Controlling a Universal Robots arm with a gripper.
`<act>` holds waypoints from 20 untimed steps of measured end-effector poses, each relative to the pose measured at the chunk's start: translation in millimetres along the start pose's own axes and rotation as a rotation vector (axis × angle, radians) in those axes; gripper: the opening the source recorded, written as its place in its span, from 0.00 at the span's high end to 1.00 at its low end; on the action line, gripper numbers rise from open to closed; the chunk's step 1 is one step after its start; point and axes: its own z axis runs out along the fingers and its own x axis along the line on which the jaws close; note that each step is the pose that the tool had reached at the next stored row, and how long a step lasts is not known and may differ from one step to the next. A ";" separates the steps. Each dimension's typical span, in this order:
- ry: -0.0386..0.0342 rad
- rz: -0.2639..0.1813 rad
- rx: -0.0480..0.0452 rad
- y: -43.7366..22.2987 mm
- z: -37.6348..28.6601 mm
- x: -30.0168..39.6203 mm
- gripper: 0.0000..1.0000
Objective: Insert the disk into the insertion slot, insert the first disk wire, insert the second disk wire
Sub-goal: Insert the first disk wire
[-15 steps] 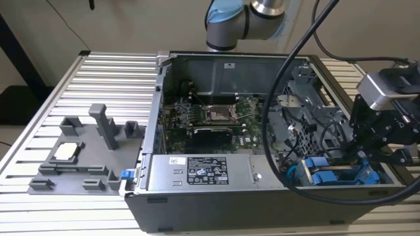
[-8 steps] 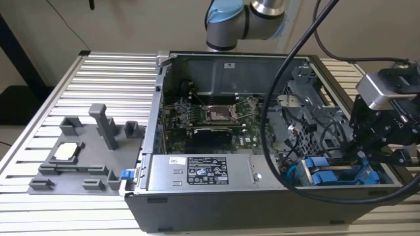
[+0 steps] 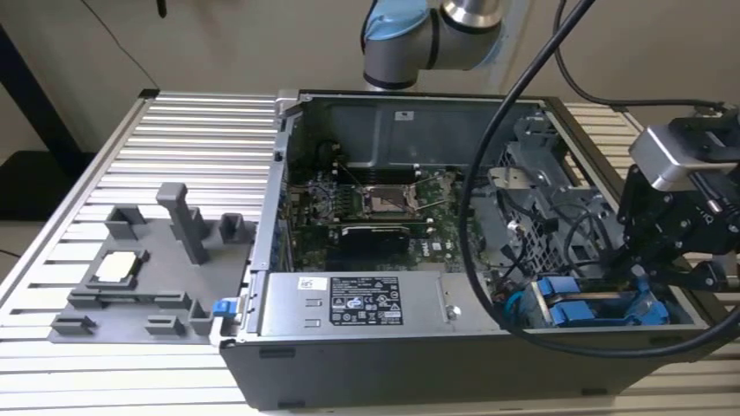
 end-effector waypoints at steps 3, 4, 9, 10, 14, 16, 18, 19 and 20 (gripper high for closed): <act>0.0002 0.004 0.0006 0.0 0.3 0.3 0.81; 0.0004 0.007 0.0009 0.0 0.3 0.6 0.81; -0.0001 0.015 0.0016 0.0 0.8 0.8 0.81; -0.0001 0.016 0.0018 0.0 0.9 1.0 0.81; -0.0001 0.020 0.0022 0.0 1.3 1.5 0.81; -0.0005 0.021 0.0024 -0.1 2.1 1.6 0.81; -0.0002 0.022 0.0026 -0.1 3.1 1.8 0.81; 0.0000 0.022 0.0028 -0.1 3.5 1.8 0.81; -0.0002 0.023 0.0029 0.0 3.9 1.8 0.81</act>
